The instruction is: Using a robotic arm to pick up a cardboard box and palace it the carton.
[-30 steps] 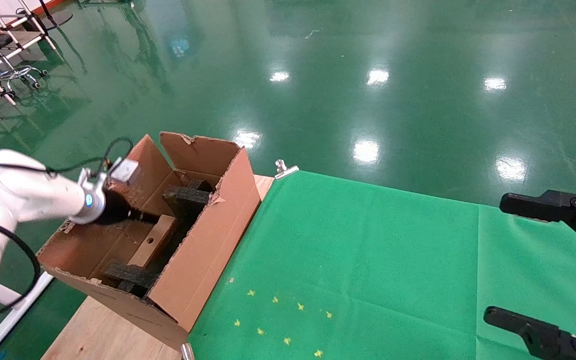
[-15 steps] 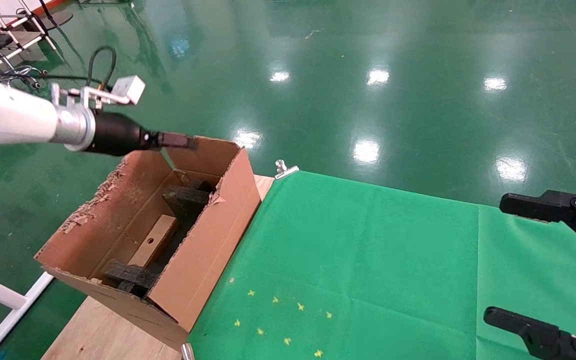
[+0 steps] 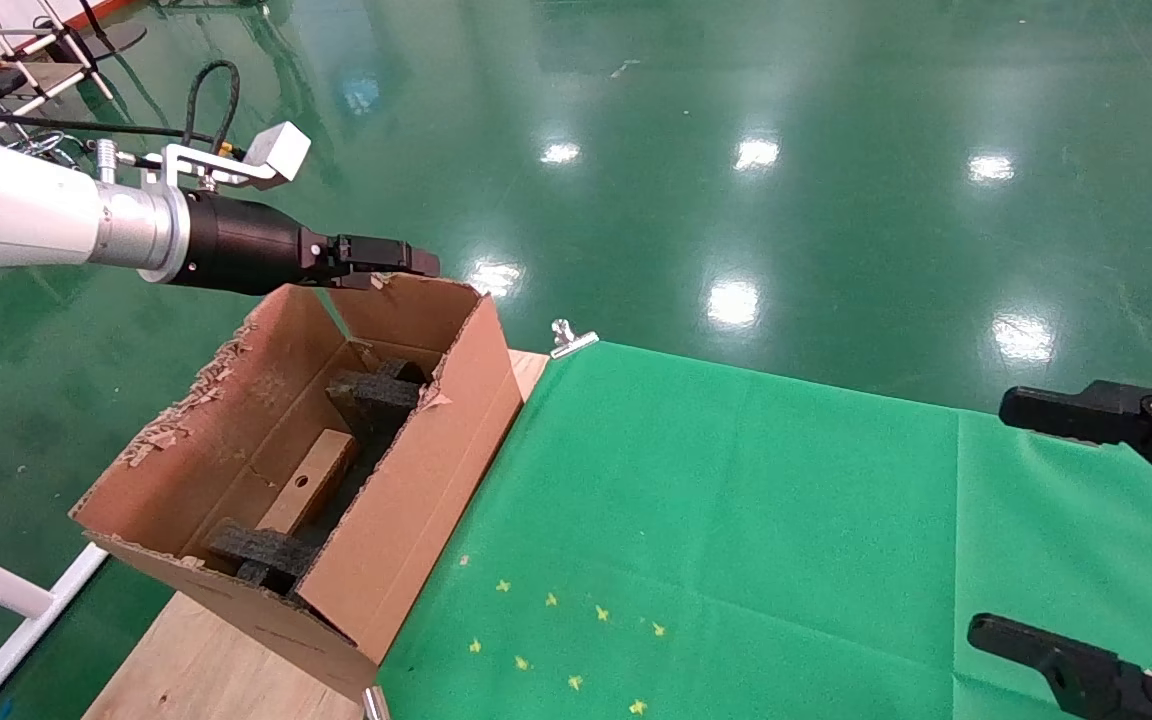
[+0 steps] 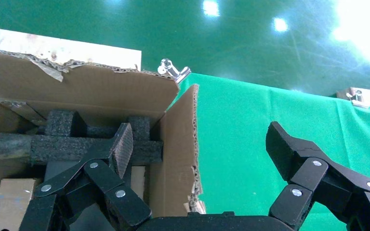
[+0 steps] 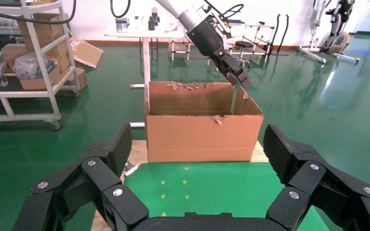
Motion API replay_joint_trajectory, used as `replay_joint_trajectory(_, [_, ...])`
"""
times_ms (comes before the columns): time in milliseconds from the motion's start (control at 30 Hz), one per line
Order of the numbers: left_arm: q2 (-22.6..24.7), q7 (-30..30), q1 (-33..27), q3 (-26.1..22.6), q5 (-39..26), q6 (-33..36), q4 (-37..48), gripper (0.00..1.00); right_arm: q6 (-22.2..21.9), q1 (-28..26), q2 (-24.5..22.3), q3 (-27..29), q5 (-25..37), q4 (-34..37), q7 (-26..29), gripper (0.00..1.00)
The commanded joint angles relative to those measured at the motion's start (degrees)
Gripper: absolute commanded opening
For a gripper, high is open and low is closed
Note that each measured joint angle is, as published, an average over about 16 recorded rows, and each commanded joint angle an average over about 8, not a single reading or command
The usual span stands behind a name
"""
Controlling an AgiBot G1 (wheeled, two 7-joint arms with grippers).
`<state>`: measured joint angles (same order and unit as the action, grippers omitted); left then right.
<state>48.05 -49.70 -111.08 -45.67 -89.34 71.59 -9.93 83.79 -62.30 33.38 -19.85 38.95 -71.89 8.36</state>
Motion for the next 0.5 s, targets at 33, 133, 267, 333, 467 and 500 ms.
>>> replay_joint_trajectory(33, [0.01,0.13,0.17,-0.17,-0.30,-0.52,0.10,1.00,0.00,0.00,0.00,0.00,0.00,0.00,0.00,1.00])
replay_joint_trajectory(133, [-0.51,1.59,2.00,1.03,1.65,0.22,-2.39,1.00,0.00,0.00,0.00,0.00,0.00,0.00,0.00,1.00])
replay_joint_trajectory(267, [-1.39,4.20,5.32,3.03,4.85,1.19,-6.67,1.00,0.00,0.00,0.00,0.00,0.00,0.00,0.00,1.00])
replay_joint_trajectory(333, [-1.83,5.53,7.00,4.04,6.47,1.68,-8.84,1.00,0.00,0.00,0.00,-0.01,0.00,0.01,0.00,1.00])
replay_joint_trajectory(467, [-2.73,8.20,10.39,6.09,9.74,2.67,-13.22,1.00,0.00,0.00,0.00,-0.01,0.00,0.01,0.00,1.00])
replay_joint_trajectory(500, [-2.94,8.84,11.22,6.58,10.54,2.91,-14.28,1.00,0.00,0.00,0.00,-0.01,0.00,0.01,0.00,1.00])
